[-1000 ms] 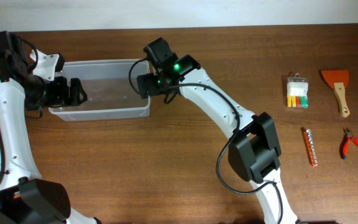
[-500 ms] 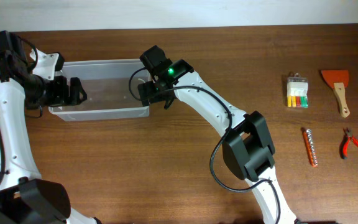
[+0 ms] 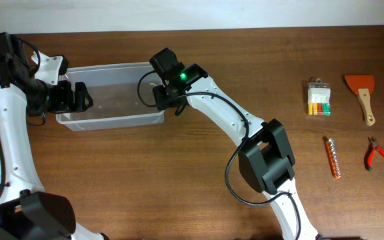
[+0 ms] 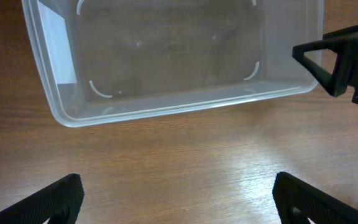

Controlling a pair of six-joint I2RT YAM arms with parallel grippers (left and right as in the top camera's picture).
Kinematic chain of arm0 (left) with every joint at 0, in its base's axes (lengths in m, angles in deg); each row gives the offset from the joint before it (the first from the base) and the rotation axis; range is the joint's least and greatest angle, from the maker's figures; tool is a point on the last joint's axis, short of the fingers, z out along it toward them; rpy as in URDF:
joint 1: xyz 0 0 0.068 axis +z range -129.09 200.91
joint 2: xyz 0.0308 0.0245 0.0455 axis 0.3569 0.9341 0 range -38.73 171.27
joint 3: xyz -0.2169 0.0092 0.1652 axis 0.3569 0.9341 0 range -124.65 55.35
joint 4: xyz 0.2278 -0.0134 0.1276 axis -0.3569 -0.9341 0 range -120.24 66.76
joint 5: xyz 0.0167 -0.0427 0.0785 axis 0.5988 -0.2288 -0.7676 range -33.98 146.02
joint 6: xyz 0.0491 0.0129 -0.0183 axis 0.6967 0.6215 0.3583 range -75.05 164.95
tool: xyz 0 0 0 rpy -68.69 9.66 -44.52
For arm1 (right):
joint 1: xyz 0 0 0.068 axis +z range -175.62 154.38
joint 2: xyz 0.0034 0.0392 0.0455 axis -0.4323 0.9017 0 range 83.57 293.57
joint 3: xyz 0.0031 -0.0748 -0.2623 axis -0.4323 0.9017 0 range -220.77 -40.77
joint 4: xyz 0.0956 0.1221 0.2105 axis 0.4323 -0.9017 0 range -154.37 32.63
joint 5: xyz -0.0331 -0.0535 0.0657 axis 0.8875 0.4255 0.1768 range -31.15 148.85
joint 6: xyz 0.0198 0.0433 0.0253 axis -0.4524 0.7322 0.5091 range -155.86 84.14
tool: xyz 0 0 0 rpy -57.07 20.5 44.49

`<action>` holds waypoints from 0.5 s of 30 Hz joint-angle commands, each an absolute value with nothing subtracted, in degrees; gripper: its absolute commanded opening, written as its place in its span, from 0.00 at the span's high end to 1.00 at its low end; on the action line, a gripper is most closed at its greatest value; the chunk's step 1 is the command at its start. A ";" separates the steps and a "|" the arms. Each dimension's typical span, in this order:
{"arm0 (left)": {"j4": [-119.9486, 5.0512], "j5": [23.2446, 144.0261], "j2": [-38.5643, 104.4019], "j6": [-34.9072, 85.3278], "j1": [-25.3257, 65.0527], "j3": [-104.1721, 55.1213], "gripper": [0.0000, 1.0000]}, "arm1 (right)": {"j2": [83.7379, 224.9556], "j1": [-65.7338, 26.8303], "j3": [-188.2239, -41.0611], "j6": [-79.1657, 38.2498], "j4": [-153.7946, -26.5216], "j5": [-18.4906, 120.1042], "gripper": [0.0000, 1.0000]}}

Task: Pack container
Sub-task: 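Grip the container's left edge with left gripper, right edge with right, then drag the clear container rightward to table center with the right gripper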

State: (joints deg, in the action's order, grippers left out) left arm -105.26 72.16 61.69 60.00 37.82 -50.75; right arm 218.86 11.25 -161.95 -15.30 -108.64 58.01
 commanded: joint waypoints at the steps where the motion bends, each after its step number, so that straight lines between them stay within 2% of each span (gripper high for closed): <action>1: -105.11 73.17 62.00 59.82 38.08 -52.17 0.01 | 219.60 11.51 -163.11 -15.67 -107.83 59.12 0.51; 5: -105.13 73.17 62.00 59.82 38.08 -52.17 0.01 | 219.60 11.51 -163.11 -15.67 -107.33 59.12 0.65; 15: -105.13 73.19 62.00 59.82 38.08 -52.17 0.01 | 219.60 11.51 -163.11 -15.67 -106.58 59.32 0.90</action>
